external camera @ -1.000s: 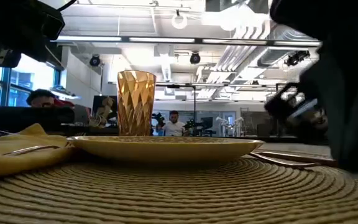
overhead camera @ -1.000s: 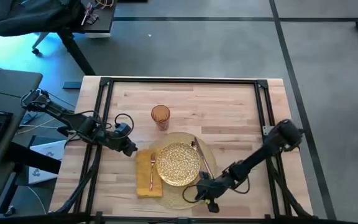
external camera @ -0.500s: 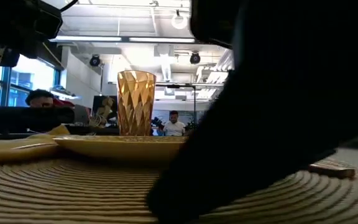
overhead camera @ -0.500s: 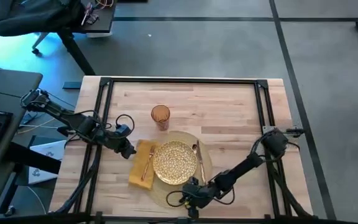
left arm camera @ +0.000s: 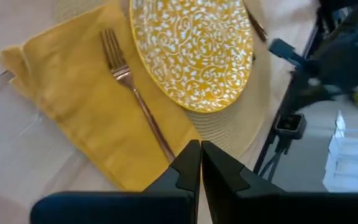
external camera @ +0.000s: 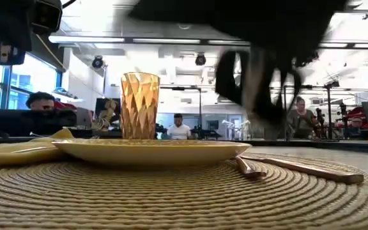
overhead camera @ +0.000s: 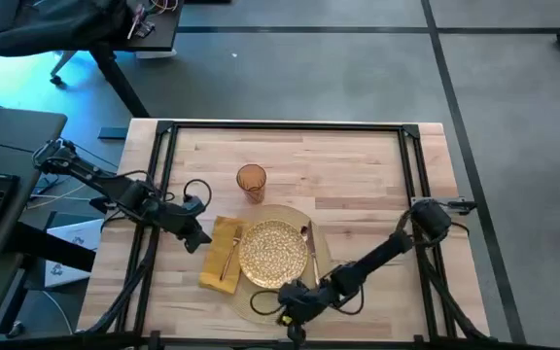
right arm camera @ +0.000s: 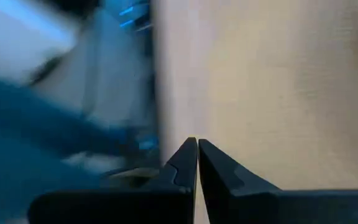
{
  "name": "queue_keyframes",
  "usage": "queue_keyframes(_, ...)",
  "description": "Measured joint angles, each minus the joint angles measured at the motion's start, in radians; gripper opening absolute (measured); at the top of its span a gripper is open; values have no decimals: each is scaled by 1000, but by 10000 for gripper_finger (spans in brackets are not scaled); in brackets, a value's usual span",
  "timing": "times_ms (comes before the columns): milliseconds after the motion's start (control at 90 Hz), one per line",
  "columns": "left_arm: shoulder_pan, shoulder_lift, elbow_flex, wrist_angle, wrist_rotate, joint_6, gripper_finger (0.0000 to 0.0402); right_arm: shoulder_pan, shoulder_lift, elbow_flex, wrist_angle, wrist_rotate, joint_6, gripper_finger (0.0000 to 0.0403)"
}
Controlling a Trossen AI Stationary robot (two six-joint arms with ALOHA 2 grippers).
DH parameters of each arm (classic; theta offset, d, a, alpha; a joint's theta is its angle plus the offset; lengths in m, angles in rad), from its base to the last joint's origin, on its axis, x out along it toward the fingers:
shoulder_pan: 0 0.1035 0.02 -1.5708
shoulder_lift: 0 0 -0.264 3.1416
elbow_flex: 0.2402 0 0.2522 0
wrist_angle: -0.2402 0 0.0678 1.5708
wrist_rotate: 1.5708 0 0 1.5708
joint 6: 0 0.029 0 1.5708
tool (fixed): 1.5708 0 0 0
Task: Set table place
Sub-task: Return to Home Position
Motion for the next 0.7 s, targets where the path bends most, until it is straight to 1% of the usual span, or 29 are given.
queue_keyframes(100, 0, -15, 0, 18, -32, 9, 0, -50, -91, 1, -61, -119, -73, 0)
queue_keyframes(167, 0, -21, 0, 29, -59, 10, 0, -94, -153, 1, -156, -160, -127, 0)
queue_keyframes(267, 0, -28, 0, 41, -92, 10, 0, -173, -257, -19, -291, -180, -206, 0)
queue_keyframes(356, 0, -30, 0, 39, -101, 9, 0, -251, -366, -76, -337, -181, -279, 0)
queue_keyframes(456, 2, -31, 0, 40, -110, -4, 0, -345, -519, -205, -337, -182, -336, 0)
queue_keyframes(589, 2, -31, 0, 54, -144, -48, 0, -473, -741, -439, -332, -181, -358, 0)
queue_keyframes(700, 2, -31, 0, 56, -188, -75, 0, -558, -932, -636, -276, -182, -367, 0)
